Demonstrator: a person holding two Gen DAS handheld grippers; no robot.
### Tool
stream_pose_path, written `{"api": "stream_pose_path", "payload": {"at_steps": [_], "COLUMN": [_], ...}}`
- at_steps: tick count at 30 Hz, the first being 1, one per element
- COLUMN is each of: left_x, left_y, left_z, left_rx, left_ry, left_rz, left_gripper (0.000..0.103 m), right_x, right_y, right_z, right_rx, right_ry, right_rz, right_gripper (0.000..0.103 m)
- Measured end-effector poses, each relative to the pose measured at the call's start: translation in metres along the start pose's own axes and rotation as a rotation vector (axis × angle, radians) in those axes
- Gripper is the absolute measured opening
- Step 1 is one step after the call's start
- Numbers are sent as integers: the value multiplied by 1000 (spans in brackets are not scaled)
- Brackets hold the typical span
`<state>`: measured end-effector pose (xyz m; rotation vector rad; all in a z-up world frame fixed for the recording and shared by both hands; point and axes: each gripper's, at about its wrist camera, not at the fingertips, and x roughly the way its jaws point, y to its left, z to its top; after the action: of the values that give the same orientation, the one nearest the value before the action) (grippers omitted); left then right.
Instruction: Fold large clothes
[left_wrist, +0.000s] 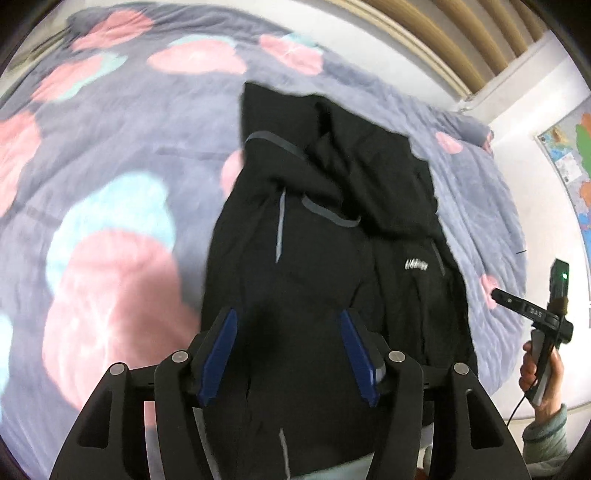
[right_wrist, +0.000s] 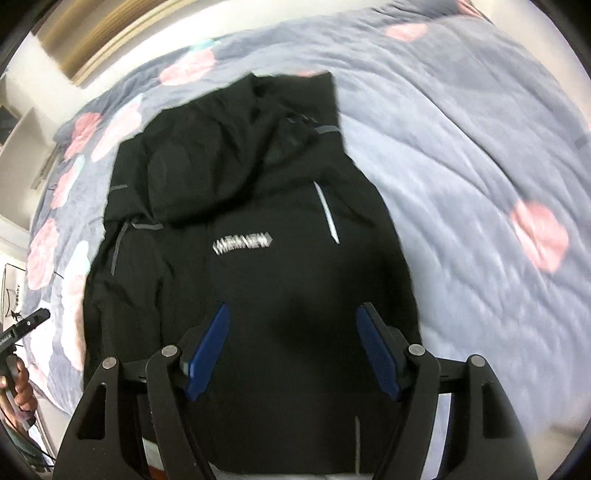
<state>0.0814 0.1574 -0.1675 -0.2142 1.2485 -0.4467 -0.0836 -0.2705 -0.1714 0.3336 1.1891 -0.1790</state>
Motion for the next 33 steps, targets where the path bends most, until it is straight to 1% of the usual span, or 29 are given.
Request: {"api": "stream_pose_path", "payload": {"at_steps": [4,7,9,11,13,15,18,21,24,25,27,28,29,30,32,33], "left_x": [6,15,19,24,28,32,33,38,49,51,55,56,55,54,51,50], "left_y": [19,35,42,46,49,53,62,71,76,76,73,72,70,66,56,50], "left_z": [-30,-52,-66,-79,-89,-99,-111,-124,-136,-138,-144,-145,-146,-147,-148,-149], "left_rx": [-71,-139,-162,-177,-183,-199,-264,-335,-374,-374,-366,-362,-353,-339,-299,-272], "left_ry": [46,88,108,129,145,154,145,147,193,197,205,205,195,183,162,162], "left_rz": [24,31,37,55,90,120,122,91,58,54,39,31,24,9,9,10], "left_gripper": [60,60,60,60,60,60,60,61,62,65,69,69,69,68,59,48], "right_x": [-2,5,12,19,28,35,44,52,57,58,58,56,54,52,49,49], "right_y": [-27,-56,-76,-90,-105,-112,-121,-129,-134,-135,-136,-134,-133,-132,-130,-130], "right_z": [-25,-47,-61,-71,-83,-92,-105,-116,-125,-128,-131,-134,-137,-138,-139,-141], "right_rx": [27,46,68,91,120,124,112,130,153,158,161,145,131,116,92,94], "right_ry": [42,87,123,151,188,210,240,264,279,282,285,280,276,272,266,267], "right_rz": [-38,-79,-94,-90,-81,-75,-79,-31,36,65,114,131,143,156,160,165], "right_gripper": [74,74,74,74,74,74,74,74,74,74,67,59,54,53,53,53]}}
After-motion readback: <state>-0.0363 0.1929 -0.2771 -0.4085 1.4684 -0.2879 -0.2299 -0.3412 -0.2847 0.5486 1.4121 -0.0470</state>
